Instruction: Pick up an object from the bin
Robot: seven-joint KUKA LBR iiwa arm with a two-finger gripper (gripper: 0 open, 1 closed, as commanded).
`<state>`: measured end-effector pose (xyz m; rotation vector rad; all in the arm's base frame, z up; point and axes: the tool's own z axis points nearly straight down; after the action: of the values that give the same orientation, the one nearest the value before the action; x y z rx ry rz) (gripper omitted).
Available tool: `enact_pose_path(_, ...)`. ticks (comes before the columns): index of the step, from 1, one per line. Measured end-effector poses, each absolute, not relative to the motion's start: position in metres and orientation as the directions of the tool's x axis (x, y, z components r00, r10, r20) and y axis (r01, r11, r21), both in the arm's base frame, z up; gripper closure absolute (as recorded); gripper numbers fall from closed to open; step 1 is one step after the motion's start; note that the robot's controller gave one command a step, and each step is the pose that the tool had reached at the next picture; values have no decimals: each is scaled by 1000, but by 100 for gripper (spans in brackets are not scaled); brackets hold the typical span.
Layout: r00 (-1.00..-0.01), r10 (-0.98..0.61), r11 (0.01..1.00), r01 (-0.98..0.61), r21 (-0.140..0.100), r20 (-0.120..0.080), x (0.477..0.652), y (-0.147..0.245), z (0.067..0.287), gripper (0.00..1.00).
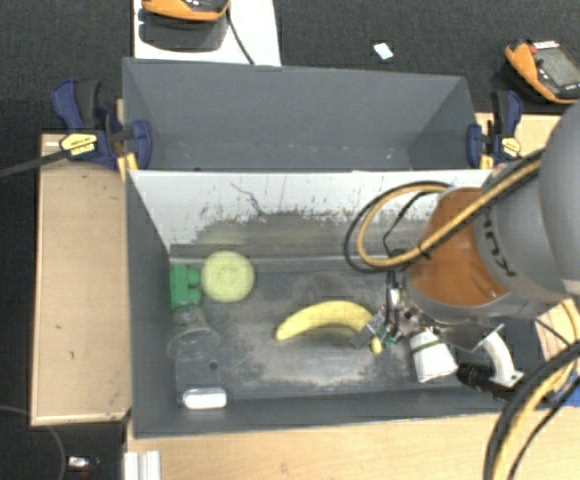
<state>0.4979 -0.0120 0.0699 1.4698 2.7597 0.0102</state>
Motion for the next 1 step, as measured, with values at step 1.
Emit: enact_pose_path(1, -559, 829, 559, 829, 13, -10, 498, -12, 70, 100)
